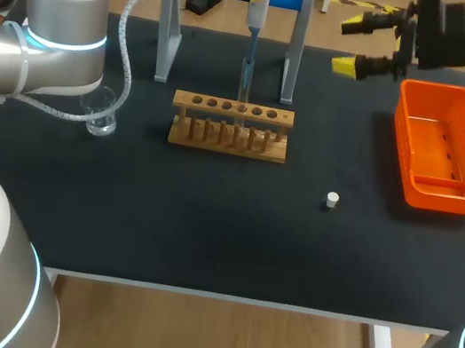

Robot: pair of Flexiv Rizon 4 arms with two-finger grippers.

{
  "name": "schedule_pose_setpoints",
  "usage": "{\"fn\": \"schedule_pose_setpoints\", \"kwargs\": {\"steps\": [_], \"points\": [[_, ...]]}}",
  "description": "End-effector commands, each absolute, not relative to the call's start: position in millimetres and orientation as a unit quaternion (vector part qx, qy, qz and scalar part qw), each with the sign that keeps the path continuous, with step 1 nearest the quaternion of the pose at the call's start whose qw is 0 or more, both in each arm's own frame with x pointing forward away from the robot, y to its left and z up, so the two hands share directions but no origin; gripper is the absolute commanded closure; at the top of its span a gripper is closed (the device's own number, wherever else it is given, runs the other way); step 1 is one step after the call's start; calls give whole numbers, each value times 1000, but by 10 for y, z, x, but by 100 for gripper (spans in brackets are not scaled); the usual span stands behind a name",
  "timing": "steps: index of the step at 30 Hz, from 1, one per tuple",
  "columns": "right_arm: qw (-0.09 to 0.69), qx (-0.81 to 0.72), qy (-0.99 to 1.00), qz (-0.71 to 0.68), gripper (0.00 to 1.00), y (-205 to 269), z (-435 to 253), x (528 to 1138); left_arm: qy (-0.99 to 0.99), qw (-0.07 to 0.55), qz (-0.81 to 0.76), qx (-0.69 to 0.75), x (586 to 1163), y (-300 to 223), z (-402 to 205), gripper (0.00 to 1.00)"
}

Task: Invert the test tube, pick up the pipette, mount the tip to pipette, aspirate from beaker and dispense into the tube, eject the tip, return the pipette, and cap with the stopper.

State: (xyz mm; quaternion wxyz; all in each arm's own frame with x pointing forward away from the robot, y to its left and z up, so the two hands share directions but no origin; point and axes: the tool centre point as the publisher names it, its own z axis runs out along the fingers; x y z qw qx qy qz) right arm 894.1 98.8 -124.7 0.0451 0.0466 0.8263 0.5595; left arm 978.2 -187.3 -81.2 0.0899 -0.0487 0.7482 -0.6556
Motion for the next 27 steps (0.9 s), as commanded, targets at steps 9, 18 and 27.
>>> {"fn": "schedule_pose_setpoints", "kwargs": {"steps": [9, 18, 27], "points": [[53, 4, 811, 583, 0, 1079, -1783, 8880, 749, 89, -655, -49, 9788, -1878, -805, 100], [45, -7, 810, 584, 0, 1298, -2099, 9037, 749, 89, -655, -49, 9788, -1878, -805, 100], [27, -18, 826, 563, 0, 1525, -2331, 9253, 749, 89, -655, -49, 9788, -1878, -805, 100]]}}
